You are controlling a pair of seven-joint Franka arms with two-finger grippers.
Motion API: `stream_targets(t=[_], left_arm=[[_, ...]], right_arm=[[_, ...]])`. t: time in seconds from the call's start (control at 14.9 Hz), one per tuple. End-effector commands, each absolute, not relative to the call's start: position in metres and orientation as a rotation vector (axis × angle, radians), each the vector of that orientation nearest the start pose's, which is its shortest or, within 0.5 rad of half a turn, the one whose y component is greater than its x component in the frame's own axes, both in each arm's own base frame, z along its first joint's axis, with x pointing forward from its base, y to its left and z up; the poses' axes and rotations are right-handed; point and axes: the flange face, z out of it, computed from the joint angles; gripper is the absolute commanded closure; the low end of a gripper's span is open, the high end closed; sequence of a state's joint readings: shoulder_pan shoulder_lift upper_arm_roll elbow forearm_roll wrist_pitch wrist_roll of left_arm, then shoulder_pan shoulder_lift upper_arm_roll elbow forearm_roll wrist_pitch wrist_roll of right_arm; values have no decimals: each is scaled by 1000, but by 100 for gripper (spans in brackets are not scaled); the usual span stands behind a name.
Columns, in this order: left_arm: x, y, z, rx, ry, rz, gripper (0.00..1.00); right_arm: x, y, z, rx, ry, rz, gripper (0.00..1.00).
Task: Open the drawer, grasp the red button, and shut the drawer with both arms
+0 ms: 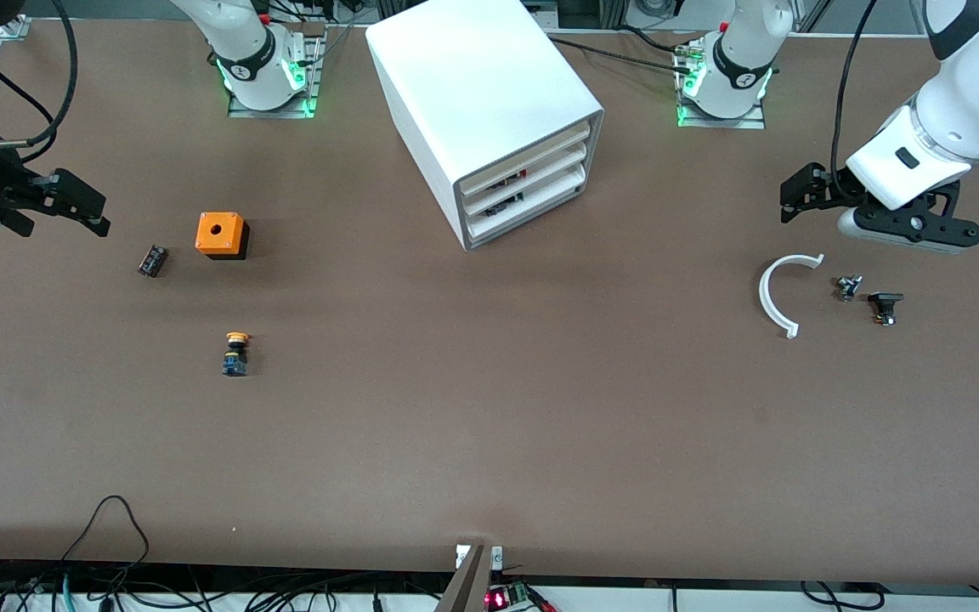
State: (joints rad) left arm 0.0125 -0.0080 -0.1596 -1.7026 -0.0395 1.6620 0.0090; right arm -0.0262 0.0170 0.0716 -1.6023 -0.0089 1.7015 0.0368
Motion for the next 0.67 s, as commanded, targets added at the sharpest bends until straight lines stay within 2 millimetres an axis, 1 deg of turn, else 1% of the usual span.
stream_targets(t=[0.0,0.2,0.27,0.34,0.4,0.54,0.6], left_arm=[[546,-86,581,-3183,234,65,0],[546,-88,582,-3183,230,63,0],[546,-86,580,-3196,210,84,0],[542,-86,576,-3201,204,154,0],[537,-92,574,-3233,221,227,0],[525,-103,566,-3318,245,423,0],[520,-111,561,-3353,266,534,0]], right_arm=[[573,25,613,-3145,37,-114,0],[575,23,623,-3145,32,-160,0],[579,22,630,-3140,35,-177,0],[581,24,631,-3138,33,-179,0],[581,27,629,-3137,29,-172,0],[580,27,619,-3135,22,-109,0],[581,33,613,-3137,10,-87,0]])
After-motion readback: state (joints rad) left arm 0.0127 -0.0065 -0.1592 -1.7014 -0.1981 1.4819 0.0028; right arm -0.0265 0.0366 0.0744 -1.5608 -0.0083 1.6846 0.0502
